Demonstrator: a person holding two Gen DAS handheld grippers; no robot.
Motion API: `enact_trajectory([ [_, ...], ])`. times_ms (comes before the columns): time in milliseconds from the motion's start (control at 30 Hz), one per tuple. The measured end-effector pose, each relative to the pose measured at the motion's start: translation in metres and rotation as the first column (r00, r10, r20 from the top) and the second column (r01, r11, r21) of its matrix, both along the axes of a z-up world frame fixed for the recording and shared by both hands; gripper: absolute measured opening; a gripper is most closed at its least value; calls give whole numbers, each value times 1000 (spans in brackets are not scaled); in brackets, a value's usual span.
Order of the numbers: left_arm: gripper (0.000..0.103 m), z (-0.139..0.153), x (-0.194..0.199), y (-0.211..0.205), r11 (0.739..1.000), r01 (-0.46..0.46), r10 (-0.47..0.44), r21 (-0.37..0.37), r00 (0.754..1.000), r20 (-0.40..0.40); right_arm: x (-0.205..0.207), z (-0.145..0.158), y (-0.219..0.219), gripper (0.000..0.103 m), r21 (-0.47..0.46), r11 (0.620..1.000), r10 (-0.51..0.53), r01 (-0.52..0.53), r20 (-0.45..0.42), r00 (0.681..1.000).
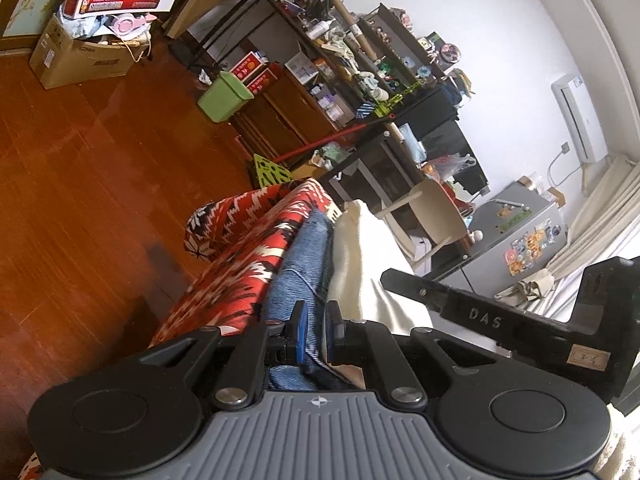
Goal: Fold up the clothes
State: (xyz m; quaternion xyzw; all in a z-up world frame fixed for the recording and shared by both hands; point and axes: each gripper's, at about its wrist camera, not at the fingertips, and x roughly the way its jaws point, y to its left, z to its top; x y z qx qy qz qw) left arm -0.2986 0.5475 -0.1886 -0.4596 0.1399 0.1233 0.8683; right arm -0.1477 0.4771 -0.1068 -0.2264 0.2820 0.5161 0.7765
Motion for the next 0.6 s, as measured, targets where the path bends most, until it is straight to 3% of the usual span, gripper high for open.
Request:
enact_trajectory([
  [200,7,-3,1,2,999,31,-31,-9,1000,2,-16,-13,-5,8,-18,998,53,-53,-1,999],
  [500,31,8,-1,-2,999,45,-45,19,999,-22,-53,-10,-28,8,-5,994,105,-106,-88,991],
  [600,32,14,1,-6,998,51,-49,46,998,-49,-58,-5,-47,8,21,995,94,-92,-116,989],
])
